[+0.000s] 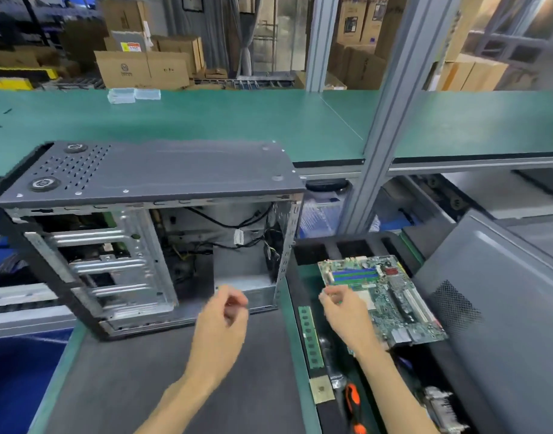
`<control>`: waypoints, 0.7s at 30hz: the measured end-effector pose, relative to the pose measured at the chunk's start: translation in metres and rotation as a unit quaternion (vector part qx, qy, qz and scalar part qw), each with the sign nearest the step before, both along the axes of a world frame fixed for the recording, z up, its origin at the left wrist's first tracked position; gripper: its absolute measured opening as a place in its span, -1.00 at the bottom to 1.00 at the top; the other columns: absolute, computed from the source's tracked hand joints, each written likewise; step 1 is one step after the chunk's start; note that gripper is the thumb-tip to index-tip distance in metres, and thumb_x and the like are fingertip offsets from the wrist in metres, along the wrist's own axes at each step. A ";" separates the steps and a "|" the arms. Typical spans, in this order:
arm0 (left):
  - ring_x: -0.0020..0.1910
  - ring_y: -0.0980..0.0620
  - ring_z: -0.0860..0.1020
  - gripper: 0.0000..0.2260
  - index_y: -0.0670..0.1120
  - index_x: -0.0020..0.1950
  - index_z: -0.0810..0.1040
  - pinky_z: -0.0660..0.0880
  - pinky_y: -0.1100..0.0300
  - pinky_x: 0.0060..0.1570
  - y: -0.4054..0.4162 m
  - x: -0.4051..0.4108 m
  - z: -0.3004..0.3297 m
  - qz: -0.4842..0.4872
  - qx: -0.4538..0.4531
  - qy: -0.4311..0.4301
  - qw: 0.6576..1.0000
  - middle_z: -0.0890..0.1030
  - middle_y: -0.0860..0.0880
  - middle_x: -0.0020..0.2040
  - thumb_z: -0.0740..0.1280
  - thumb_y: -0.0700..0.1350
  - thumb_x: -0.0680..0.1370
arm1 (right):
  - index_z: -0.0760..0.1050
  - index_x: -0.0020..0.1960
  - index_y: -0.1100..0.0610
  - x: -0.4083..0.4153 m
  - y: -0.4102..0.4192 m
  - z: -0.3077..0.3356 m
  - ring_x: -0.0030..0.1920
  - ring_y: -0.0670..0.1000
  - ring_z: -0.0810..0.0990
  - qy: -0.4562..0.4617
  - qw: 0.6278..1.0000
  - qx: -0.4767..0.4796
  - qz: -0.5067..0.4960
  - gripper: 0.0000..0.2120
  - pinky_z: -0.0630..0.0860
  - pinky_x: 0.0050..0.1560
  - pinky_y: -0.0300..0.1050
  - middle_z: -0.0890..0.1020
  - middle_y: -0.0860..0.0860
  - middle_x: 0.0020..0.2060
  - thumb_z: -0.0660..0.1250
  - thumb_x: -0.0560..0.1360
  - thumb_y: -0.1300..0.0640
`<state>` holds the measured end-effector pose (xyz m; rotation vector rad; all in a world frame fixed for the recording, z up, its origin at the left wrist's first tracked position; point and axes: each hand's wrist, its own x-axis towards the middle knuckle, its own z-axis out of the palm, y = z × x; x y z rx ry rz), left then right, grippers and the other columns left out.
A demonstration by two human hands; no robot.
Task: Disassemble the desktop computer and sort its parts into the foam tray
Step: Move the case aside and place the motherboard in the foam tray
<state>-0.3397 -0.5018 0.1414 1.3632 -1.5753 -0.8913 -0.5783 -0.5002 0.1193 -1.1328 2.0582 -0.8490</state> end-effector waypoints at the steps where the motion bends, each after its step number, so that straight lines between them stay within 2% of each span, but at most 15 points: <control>1: -0.27 0.15 0.49 -0.76 0.14 -0.03 0.48 0.48 0.24 -0.13 0.002 -0.017 -0.017 -0.064 0.062 -0.050 0.995 0.56 0.06 -0.20 0.29 -0.24 0.56 | 0.55 0.24 0.08 -0.002 0.009 -0.013 -0.04 -0.03 0.61 0.035 0.998 0.046 0.025 -0.74 0.45 -0.03 -0.16 0.60 -0.13 -0.12 0.34 0.60 -0.01; 3: -0.18 0.17 0.53 -0.81 0.13 0.14 0.45 0.52 0.10 0.03 0.004 -0.047 -0.050 -0.155 0.145 -0.158 0.965 0.57 0.12 -0.12 0.29 -0.12 0.57 | 0.55 0.26 0.12 0.001 0.026 -0.037 0.06 0.04 0.63 0.089 0.987 0.116 0.064 -0.68 0.47 0.01 -0.16 0.66 -0.04 -0.02 0.36 0.58 -0.03; 5: -0.04 0.09 0.54 -0.71 0.04 0.29 0.39 0.50 0.09 0.09 0.004 -0.070 -0.074 -0.199 0.184 -0.224 0.936 0.54 0.12 -0.01 0.30 -0.04 0.58 | 0.54 0.20 0.14 0.008 0.041 -0.057 0.14 0.12 0.63 0.122 0.976 0.154 0.096 -0.67 0.49 0.02 -0.11 0.66 0.08 0.08 0.37 0.56 -0.05; 7: 0.05 0.02 0.52 -0.63 0.00 0.37 0.35 0.48 0.10 0.11 0.004 -0.084 -0.091 -0.200 0.184 -0.253 0.929 0.50 0.08 0.07 0.30 -0.03 0.58 | 0.50 0.21 0.14 0.016 0.050 -0.069 0.15 0.13 0.61 0.132 0.973 0.159 0.107 -0.62 0.47 0.01 -0.09 0.62 0.09 0.11 0.39 0.54 -0.10; 10: 0.16 0.00 0.50 -0.62 0.01 0.40 0.32 0.49 0.05 0.11 0.000 -0.102 -0.105 -0.171 0.157 -0.263 0.936 0.49 0.04 0.16 0.28 -0.05 0.60 | 0.42 0.36 0.12 0.018 0.052 -0.081 0.23 0.10 0.56 0.135 0.979 0.132 0.082 -0.55 0.46 0.14 -0.08 0.53 0.08 0.22 0.38 0.56 -0.07; 13: 0.14 0.02 0.51 -0.67 0.03 0.37 0.32 0.50 0.05 0.03 -0.007 -0.114 -0.111 -0.161 0.121 -0.259 0.945 0.47 0.04 0.18 0.25 -0.05 0.61 | 0.43 0.30 0.16 0.018 0.046 -0.086 0.20 0.11 0.56 0.137 0.982 0.115 0.058 -0.62 0.48 0.12 -0.05 0.52 0.08 0.22 0.35 0.59 -0.03; 17: -0.07 0.10 0.51 -0.75 0.05 0.28 0.40 0.51 0.10 -0.09 -0.014 -0.116 -0.116 -0.135 0.126 -0.243 0.952 0.47 0.11 0.06 0.26 -0.08 0.60 | 0.44 0.24 0.11 0.018 0.039 -0.091 0.13 0.08 0.58 0.144 0.985 0.080 0.044 -0.71 0.50 0.06 -0.05 0.50 0.03 0.18 0.31 0.60 -0.02; 21: -0.14 0.18 0.49 -0.77 0.08 0.22 0.42 0.43 0.20 -0.21 -0.018 -0.109 -0.119 -0.119 0.115 -0.243 0.956 0.47 0.16 0.00 0.27 -0.10 0.58 | 0.44 0.23 0.07 0.022 0.023 -0.095 0.11 0.06 0.58 0.159 0.985 0.056 0.039 -0.71 0.48 0.01 -0.06 0.52 0.01 0.14 0.32 0.60 -0.07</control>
